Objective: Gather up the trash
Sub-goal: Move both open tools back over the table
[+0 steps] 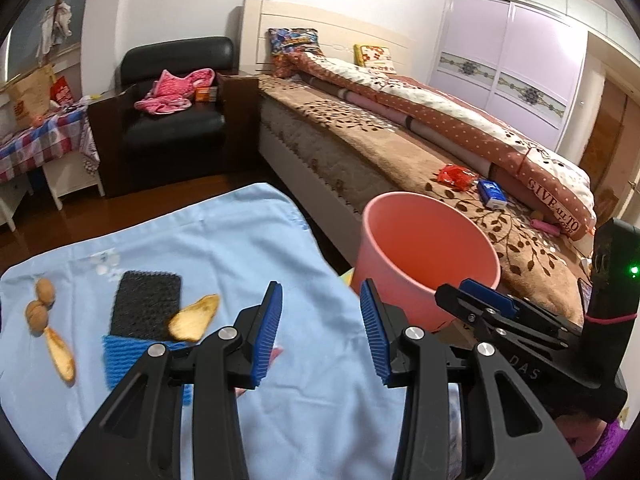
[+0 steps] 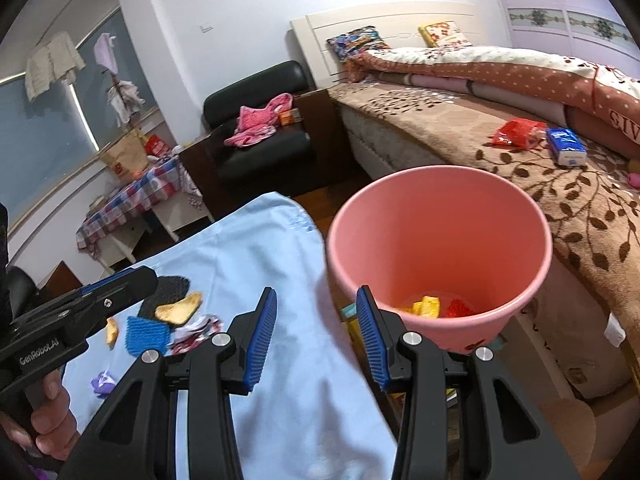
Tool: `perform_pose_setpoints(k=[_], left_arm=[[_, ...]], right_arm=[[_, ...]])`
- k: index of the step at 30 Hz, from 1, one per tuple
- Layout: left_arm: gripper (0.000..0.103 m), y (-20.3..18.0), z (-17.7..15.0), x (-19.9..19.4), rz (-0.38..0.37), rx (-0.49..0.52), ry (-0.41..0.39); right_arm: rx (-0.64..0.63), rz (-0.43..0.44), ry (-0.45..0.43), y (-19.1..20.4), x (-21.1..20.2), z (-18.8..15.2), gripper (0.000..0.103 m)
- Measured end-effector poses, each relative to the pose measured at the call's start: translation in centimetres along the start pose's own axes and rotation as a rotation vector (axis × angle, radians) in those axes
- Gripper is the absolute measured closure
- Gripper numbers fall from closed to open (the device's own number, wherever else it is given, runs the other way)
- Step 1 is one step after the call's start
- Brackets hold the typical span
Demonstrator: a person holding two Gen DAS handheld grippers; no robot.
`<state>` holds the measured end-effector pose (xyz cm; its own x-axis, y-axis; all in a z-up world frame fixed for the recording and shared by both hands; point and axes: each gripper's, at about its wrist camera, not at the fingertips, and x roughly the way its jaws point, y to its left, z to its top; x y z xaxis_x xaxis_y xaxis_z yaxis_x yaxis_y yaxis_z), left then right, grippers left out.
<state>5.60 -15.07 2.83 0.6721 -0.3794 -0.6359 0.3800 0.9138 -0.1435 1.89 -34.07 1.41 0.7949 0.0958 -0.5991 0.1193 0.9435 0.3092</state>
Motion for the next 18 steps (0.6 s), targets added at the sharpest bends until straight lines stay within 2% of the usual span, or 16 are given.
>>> perform_pose_setpoints(k=[10,18], left_arm=[[0.062,3.8,-1.8,-2.8,0.100,-0.029,0.001],[0.062,8.7,-4.0,-5.5,0.218,-0.131,0.034]], right_arm=[[-0.037,0.052,0.036,2.0,0.1,-1.4,0.062],[-0.045,0.097,0.079,2.9,0.9,-2.2,0.062]])
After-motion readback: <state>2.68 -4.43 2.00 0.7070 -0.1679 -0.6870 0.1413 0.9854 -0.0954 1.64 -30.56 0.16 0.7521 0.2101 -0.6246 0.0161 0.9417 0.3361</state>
